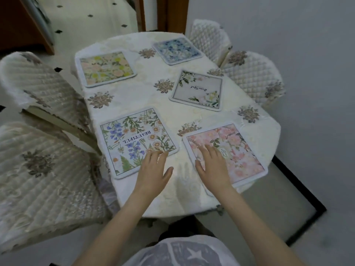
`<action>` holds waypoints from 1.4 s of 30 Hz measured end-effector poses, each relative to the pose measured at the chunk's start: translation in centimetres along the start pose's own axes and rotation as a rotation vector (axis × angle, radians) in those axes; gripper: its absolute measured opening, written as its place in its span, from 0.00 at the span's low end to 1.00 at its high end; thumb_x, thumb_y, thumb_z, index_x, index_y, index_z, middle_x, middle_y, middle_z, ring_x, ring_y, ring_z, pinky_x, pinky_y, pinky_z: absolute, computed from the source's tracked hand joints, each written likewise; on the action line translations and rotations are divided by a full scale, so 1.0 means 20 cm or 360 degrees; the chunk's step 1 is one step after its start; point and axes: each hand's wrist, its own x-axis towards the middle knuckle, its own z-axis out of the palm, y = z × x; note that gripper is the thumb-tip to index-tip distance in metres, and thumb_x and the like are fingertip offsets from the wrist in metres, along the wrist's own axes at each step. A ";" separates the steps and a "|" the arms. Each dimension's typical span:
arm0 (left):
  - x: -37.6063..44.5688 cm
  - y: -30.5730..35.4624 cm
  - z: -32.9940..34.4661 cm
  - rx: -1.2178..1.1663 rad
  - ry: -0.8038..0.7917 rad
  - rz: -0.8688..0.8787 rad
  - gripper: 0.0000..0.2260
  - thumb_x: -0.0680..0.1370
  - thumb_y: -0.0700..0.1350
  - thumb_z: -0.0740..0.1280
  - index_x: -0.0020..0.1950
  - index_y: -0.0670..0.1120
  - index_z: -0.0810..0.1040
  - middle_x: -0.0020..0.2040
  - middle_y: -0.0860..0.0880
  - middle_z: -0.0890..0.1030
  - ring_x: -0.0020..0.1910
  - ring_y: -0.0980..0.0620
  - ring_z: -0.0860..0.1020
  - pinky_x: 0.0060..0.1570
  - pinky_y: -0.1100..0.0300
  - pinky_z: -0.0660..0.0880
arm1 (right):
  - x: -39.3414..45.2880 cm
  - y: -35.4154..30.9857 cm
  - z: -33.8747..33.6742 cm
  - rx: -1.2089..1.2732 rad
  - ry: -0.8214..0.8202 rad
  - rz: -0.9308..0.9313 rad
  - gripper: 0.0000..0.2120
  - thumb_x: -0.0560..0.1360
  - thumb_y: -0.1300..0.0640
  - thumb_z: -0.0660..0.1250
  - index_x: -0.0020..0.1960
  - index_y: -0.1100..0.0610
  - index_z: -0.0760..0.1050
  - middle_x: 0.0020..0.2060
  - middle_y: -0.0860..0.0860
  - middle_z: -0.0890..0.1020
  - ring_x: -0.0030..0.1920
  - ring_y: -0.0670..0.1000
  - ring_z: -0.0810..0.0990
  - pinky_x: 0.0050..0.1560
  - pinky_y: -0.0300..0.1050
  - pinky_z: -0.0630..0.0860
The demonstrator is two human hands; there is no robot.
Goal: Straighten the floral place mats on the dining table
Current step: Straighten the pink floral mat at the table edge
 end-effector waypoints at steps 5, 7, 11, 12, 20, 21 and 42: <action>-0.06 0.10 0.07 -0.0027 -0.0074 0.0183 0.22 0.78 0.53 0.61 0.68 0.44 0.67 0.65 0.43 0.73 0.65 0.43 0.68 0.64 0.49 0.67 | -0.24 0.13 -0.01 -0.0010 0.0055 0.0179 0.23 0.79 0.49 0.57 0.72 0.52 0.62 0.73 0.53 0.65 0.74 0.56 0.58 0.72 0.58 0.61; -0.06 0.14 0.10 -0.0040 -0.0113 0.0208 0.22 0.78 0.53 0.61 0.69 0.44 0.67 0.65 0.43 0.73 0.65 0.43 0.68 0.64 0.50 0.67 | -0.29 0.18 -0.01 -0.0031 0.0054 0.0219 0.22 0.79 0.50 0.57 0.72 0.53 0.62 0.73 0.53 0.65 0.74 0.57 0.59 0.72 0.58 0.60; -0.02 0.24 0.17 -0.0030 -0.0177 0.0254 0.23 0.78 0.53 0.61 0.69 0.44 0.67 0.66 0.43 0.72 0.65 0.43 0.68 0.65 0.50 0.67 | -0.31 0.30 -0.05 -0.0018 0.0093 0.0268 0.22 0.78 0.51 0.58 0.71 0.53 0.64 0.72 0.55 0.66 0.73 0.57 0.60 0.72 0.57 0.60; 0.01 0.27 0.19 -0.0023 -0.0184 0.0263 0.23 0.78 0.53 0.61 0.69 0.44 0.67 0.66 0.43 0.72 0.65 0.43 0.68 0.65 0.50 0.67 | -0.30 0.34 -0.07 -0.0004 0.0112 0.0275 0.22 0.78 0.51 0.58 0.71 0.54 0.64 0.72 0.55 0.67 0.73 0.58 0.60 0.72 0.57 0.60; 0.24 0.50 0.39 0.0015 -0.0214 0.0079 0.23 0.78 0.52 0.61 0.69 0.44 0.66 0.67 0.43 0.71 0.65 0.43 0.68 0.64 0.50 0.68 | -0.07 0.76 -0.19 0.0021 0.0067 0.0206 0.23 0.78 0.52 0.59 0.72 0.55 0.63 0.72 0.56 0.66 0.74 0.58 0.60 0.72 0.58 0.61; 0.26 0.53 0.43 0.0020 -0.0224 0.0014 0.23 0.78 0.52 0.62 0.70 0.44 0.66 0.67 0.42 0.71 0.65 0.42 0.68 0.64 0.50 0.68 | -0.03 0.83 -0.20 0.0002 0.0029 0.0174 0.23 0.78 0.51 0.59 0.72 0.55 0.63 0.72 0.57 0.66 0.74 0.58 0.60 0.72 0.58 0.61; 0.33 0.86 0.84 -0.0270 -0.0123 -0.1384 0.28 0.71 0.47 0.70 0.66 0.40 0.63 0.62 0.36 0.64 0.58 0.38 0.64 0.50 0.49 0.68 | 0.54 1.37 -0.17 -0.0298 -0.0737 -0.0105 0.34 0.71 0.43 0.66 0.72 0.51 0.58 0.62 0.64 0.66 0.60 0.63 0.65 0.58 0.58 0.69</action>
